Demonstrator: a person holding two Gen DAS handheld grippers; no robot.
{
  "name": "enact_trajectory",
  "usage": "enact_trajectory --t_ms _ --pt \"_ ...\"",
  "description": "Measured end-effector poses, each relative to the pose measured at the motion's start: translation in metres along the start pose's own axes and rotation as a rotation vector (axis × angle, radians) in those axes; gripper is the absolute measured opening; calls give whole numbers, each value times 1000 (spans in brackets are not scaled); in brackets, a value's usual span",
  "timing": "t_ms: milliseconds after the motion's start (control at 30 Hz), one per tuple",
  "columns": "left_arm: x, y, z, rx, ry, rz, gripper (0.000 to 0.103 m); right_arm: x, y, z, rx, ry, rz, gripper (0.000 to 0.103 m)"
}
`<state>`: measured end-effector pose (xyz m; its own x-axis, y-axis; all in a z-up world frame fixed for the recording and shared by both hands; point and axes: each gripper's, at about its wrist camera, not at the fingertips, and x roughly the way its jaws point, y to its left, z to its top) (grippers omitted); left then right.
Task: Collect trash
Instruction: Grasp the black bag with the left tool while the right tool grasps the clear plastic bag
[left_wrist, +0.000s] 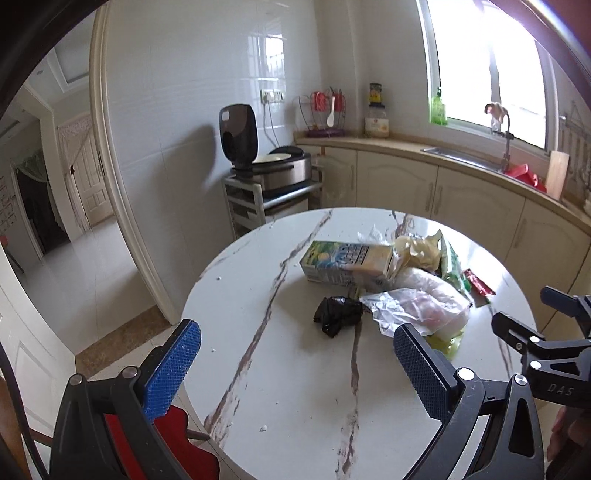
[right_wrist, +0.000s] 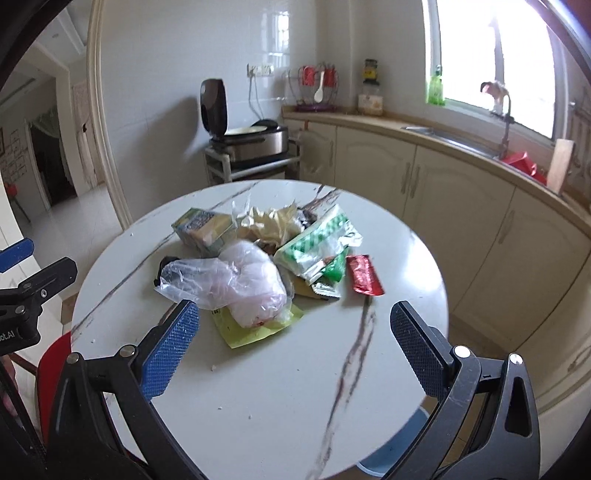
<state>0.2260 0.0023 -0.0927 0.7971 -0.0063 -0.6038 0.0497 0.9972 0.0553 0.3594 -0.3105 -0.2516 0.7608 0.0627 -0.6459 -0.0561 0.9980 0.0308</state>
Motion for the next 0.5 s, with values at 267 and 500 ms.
enact_trajectory --t_ms 267,500 --pt "48 7 28 8 78 -14 102 81 16 11 -18 119 124 103" --pt "81 3 43 31 81 -89 102 82 6 -1 6 109 258 50"
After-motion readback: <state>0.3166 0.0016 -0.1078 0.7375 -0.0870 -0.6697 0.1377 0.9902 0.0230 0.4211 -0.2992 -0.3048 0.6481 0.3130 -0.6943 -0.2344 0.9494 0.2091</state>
